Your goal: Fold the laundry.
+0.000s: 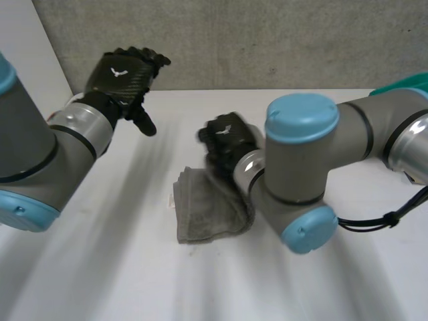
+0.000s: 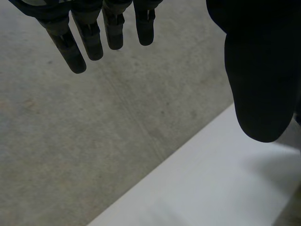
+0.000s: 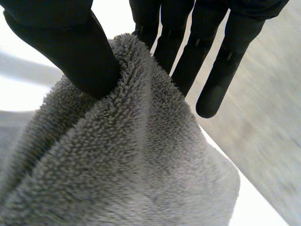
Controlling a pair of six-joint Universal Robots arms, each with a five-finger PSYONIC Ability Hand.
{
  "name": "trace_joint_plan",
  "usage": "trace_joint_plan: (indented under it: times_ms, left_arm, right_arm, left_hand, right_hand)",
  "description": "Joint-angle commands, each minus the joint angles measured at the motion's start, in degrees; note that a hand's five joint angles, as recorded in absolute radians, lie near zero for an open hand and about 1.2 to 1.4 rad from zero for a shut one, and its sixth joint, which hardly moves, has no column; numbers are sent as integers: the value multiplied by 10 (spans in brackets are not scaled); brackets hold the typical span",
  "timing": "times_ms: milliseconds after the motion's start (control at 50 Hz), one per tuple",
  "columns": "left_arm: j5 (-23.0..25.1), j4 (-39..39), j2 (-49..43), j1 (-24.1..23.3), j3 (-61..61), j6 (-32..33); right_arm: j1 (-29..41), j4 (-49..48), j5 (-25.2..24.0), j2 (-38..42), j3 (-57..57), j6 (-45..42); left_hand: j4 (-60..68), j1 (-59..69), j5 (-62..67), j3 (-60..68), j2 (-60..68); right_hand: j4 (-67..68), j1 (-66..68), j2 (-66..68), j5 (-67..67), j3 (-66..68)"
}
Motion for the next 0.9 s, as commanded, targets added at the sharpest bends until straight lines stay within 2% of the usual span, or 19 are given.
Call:
trace_joint_plan:
  times_ms: [20, 80, 100, 140, 180, 240, 340, 380, 440, 480, 580, 660, 760, 900]
  left_arm:
    - [-1, 9, 23, 15, -10, -31]
    - [-2, 12, 22, 13, -13, -35]
    - [-2, 15, 20, 13, -14, -34]
    - [-2, 16, 17, 12, -14, -33]
    - [-3, 17, 15, 10, -12, -33]
    - [-9, 16, 13, 10, -11, -33]
    - [-32, 14, 16, 7, -10, -39]
    - [-37, 11, 16, 4, -9, -42]
    - [-36, -5, 12, -5, -7, -55]
    - [-29, -14, 5, -11, -7, -61]
    - [-1, -51, -57, -48, 4, -68]
    - [-9, -71, -109, -63, 21, -67]
    - [-34, -100, -161, -64, 43, -69]
    - [-36, -158, -216, -57, 61, -66]
  right_arm:
    - [52, -13, -111, 23, 65, -60]
    - [57, -9, -91, 33, 65, -67]
    - [57, -9, -65, 36, 64, -65]
    - [59, -11, -38, 31, 64, -58]
    - [55, -26, -9, 16, 66, -43]
    - [37, -51, -10, -32, 80, -7]
    - [-1, -48, -12, -126, 109, 89]
    - [-19, -39, -10, -130, 111, 116]
    - [-57, 26, 1, -127, 97, 166]
    - [-63, 38, 0, -123, 92, 172]
    - [-93, 82, -17, -65, 41, 203]
    - [-104, 104, -52, -20, 8, 243]
    - [-108, 133, -89, 35, -28, 280]
    - [-108, 156, -88, 94, -40, 263]
  left_hand:
    - [-14, -16, -27, -15, -15]
    - [-14, -16, -27, -15, -15]
    - [-14, -16, -27, -15, -15]
    - [-14, -16, -27, -15, -15]
    - [-14, -16, -27, -15, -15]
    - [-14, -16, -27, -15, -15]
    - [-14, -16, -27, -15, -15]
    - [-14, -16, -27, -15, -15]
    - [-14, -16, -27, -15, -15]
    - [-14, -16, -27, -15, -15]
    - [-14, -16, -27, -15, -15]
    - [-14, -16, -27, -15, -15]
    - [-14, -16, -27, -15, -15]
    - [-14, -16, -27, -15, -15]
  right_hand:
    - [117, 174, 130, 134, 128]
    - [117, 174, 130, 134, 128]
    - [-147, -89, -133, -129, -136]
    - [-412, -355, -399, -395, -401]
    - [-481, -423, -467, -463, -470]
    - [-570, -512, -556, -552, -559]
    - [-583, -526, -570, -566, -572]
    - [-583, -526, -570, -566, -572]
    - [-583, -526, -570, -566, -572]
    - [-583, -526, -570, -566, -572]
    - [-583, -526, -570, -566, -572]
    - [-583, -526, -570, -566, -572]
    - [-583, -526, -570, -566, -572]
    - [-583, -526, -570, -566, -572]
